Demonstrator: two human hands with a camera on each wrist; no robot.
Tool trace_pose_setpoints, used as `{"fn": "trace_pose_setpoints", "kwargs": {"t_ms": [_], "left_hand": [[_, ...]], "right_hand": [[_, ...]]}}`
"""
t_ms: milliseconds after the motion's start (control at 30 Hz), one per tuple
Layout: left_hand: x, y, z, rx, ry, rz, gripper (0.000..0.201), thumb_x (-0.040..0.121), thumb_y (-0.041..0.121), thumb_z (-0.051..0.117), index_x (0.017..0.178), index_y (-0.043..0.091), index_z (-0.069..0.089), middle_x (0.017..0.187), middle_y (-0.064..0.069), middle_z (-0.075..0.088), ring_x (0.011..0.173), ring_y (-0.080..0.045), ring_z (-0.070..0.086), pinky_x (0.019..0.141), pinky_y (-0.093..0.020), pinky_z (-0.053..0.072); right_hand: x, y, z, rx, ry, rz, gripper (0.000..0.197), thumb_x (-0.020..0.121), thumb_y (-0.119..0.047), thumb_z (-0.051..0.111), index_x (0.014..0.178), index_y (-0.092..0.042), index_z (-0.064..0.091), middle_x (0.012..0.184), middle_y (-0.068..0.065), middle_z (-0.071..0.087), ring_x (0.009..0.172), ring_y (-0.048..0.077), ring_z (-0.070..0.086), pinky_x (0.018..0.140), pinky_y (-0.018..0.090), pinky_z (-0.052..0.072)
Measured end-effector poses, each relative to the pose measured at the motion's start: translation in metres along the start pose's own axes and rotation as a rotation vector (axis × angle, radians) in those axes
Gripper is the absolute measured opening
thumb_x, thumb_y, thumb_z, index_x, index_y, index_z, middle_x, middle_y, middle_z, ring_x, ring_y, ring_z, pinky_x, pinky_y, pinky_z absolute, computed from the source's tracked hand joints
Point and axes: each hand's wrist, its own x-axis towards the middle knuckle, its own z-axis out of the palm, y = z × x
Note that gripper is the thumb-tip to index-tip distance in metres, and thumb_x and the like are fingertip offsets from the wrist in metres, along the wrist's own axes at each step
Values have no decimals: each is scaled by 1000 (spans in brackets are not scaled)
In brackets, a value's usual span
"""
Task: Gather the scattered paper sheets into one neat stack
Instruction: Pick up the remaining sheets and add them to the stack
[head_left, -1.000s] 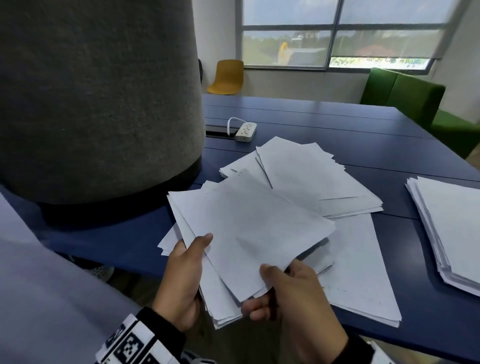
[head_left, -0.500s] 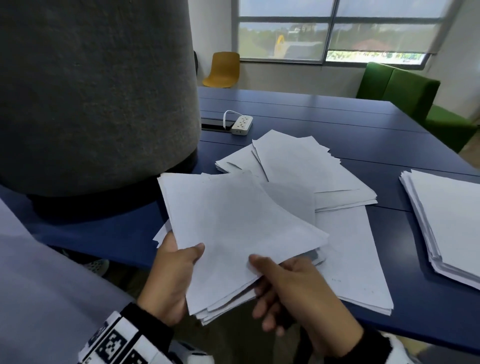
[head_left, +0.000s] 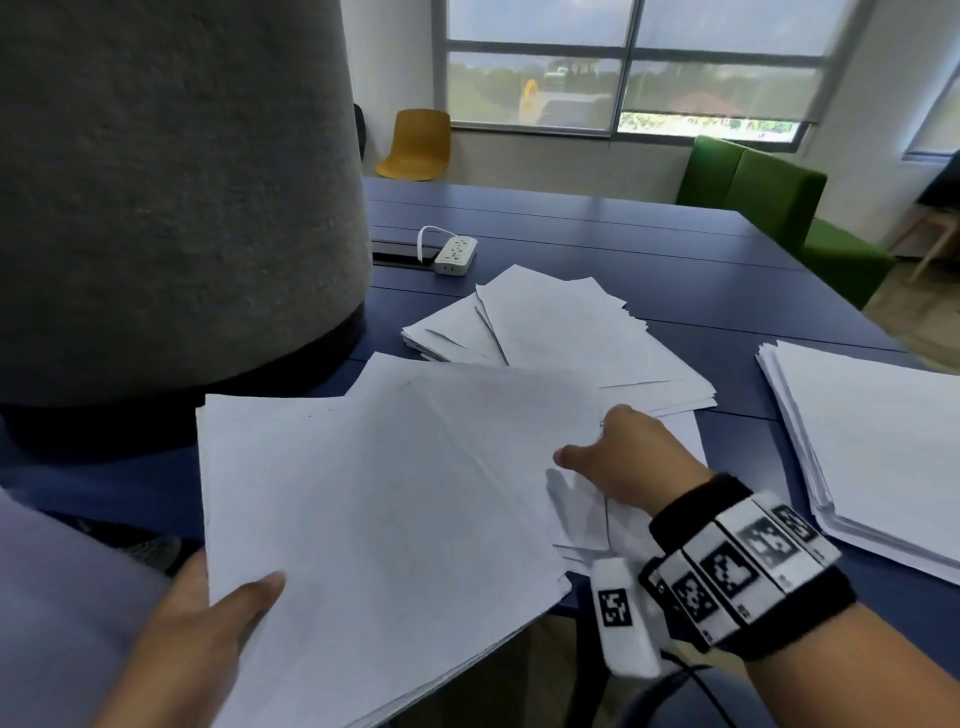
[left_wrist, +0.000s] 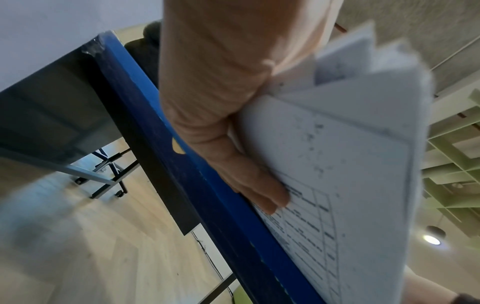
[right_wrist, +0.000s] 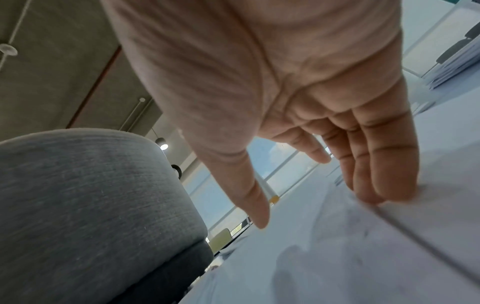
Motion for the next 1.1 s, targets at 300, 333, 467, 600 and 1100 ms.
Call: {"fn": "trace_pose_setpoints", "kwargs": {"t_ms": [300, 333, 467, 600, 1100], "left_hand": [[-3, 0, 5, -22, -10, 8, 39, 91, -14, 50, 125, 5, 55, 90, -9, 65, 78, -23, 60, 56, -27, 55], [-4, 0, 6, -25, -6, 8, 38, 91, -14, 50, 124, 5, 55, 89, -9, 65, 77, -23, 60, 54, -27, 56], [-8, 0, 7, -47, -1, 28, 36, 91, -15, 49, 118, 7, 57, 84, -5, 68, 76, -22, 61, 48, -19, 55], [-7, 0, 8, -67, -1, 33, 35, 91, -13, 49, 118, 9, 57, 93, -9, 68, 83, -26, 63, 67, -33, 47], [-4, -16, 50, -122, 103, 77, 30, 93, -1, 56, 119, 14, 62, 108, -10, 73, 98, -31, 69, 77, -38, 53]], "right_hand": [[6, -7, 15, 43, 88, 11, 24, 83, -19, 64, 72, -13, 44, 73, 1, 50, 76, 23, 53, 54, 24, 36], [7, -6, 15, 90, 99, 7, 25, 83, -19, 64, 70, -12, 43, 69, 0, 49, 71, 23, 53, 51, 24, 36], [7, 1, 21, 322, -1, -13, 24, 79, -15, 63, 74, 6, 56, 69, 16, 63, 65, 31, 63, 63, 44, 58], [5, 19, 13, 614, 149, 32, 21, 84, -8, 66, 70, 1, 53, 64, 18, 61, 45, 26, 61, 61, 49, 59], [-43, 48, -19, 1202, 145, 65, 21, 91, -8, 63, 76, -7, 48, 40, 3, 41, 29, 11, 45, 38, 22, 45]]}}
